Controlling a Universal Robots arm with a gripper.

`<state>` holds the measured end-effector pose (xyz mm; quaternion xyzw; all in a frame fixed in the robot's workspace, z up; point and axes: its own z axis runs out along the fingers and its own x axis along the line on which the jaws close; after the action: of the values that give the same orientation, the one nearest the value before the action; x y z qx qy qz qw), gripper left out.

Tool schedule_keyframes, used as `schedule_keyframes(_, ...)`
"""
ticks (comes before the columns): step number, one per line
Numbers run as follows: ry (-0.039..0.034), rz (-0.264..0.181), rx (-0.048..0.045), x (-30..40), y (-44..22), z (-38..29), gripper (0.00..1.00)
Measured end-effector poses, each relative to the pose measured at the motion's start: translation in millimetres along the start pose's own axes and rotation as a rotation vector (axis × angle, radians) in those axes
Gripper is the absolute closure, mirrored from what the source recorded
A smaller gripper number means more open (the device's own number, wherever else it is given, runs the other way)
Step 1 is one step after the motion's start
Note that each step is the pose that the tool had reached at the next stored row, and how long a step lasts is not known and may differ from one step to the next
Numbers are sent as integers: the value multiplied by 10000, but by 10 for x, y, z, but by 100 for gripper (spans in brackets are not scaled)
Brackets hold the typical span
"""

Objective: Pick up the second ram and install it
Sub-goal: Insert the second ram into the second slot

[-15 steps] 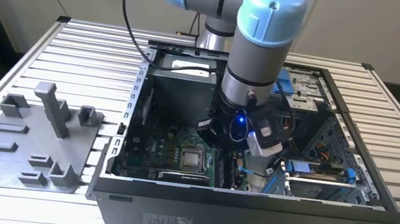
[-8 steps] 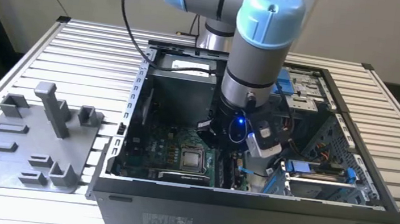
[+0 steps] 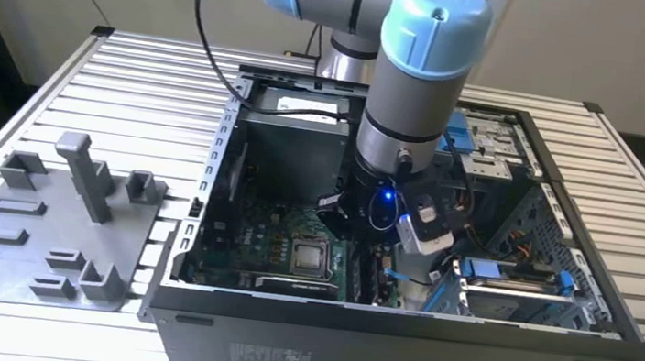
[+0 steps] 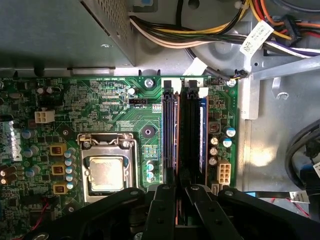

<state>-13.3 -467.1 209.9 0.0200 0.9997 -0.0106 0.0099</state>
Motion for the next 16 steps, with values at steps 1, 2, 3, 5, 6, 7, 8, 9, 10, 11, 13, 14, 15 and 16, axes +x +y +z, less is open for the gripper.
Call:
schedule_keyframes(1, 0, 0, 0, 0, 0, 0, 86)
schedule_keyframes(2, 0, 0, -1, 0, 0, 1, 86)
schedule_keyframes(3, 0, 0, -1, 0, 0, 2, 86)
schedule_keyframes(5, -4, 2, -22, 0, 2, 11, 85)
schedule_keyframes(6, -2, 1, -13, 0, 2, 8, 85)
schedule_keyframes(7, -2, 1, -9, 0, 1, 7, 78)
schedule_keyframes(8, -1, 1, -4, 0, 0, 6, 78)
schedule_keyframes(9, 1, 1, 2, 0, 0, 1, 78)
schedule_keyframes(10, 0, 0, -4, 0, -1, -25, 78)
schedule_keyframes(11, 1, -1, -2, -2, -1, -64, 78)
schedule_keyframes(13, 0, 1, -5, -3, -3, -157, 78)
schedule_keyframes(14, 0, 1, -5, -4, -4, -203, 78)
schedule_keyframes(15, 0, 1, -7, -5, -5, -247, 78)
schedule_keyframes(16, 0, 1, -4, -6, -6, -292, 78)
